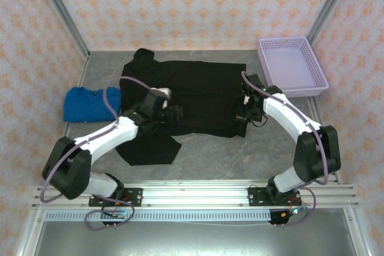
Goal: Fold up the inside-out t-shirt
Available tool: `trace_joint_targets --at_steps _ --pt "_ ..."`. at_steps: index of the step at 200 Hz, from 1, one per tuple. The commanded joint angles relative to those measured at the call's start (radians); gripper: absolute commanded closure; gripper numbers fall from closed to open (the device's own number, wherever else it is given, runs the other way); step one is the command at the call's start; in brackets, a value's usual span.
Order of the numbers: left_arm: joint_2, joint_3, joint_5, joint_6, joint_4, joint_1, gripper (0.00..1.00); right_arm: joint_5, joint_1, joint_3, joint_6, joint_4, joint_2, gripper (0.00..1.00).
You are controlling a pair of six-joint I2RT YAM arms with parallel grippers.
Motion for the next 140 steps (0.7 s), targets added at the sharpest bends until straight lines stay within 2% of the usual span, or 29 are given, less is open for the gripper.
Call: trace_joint_targets --at_steps 1,29,59,73,88,113,131,140 --pt "0.146 0.092 0.041 0.184 0.081 -0.137 0.32 -0.040 -0.035 -0.008 -0.014 0.010 0.031 1.00" --pt "0.282 0.162 0.041 0.308 0.193 -0.260 0.32 -0.084 -0.087 -0.018 -0.006 0.026 0.023 1.00" --pt "0.445 0.303 0.019 0.417 0.132 -0.327 0.32 -0.106 -0.127 -0.028 -0.002 0.044 0.026 1.00" --pt "0.528 0.354 0.003 0.423 0.109 -0.330 0.37 -0.096 -0.140 -0.025 0.006 0.056 0.038 0.99" --pt "0.593 0.417 -0.054 0.419 0.046 -0.328 0.50 -0.008 -0.146 0.006 0.019 0.036 0.064 0.95" --pt "0.630 0.469 -0.038 0.389 -0.040 -0.308 0.84 0.307 -0.130 0.056 0.034 -0.062 0.065 0.85" --pt "0.608 0.439 0.020 0.346 -0.031 -0.280 0.98 0.321 -0.101 -0.007 0.057 -0.059 -0.023 0.74" --pt "0.595 0.418 0.052 0.321 -0.017 -0.265 1.00 0.298 -0.075 -0.054 0.067 -0.047 -0.076 0.68"
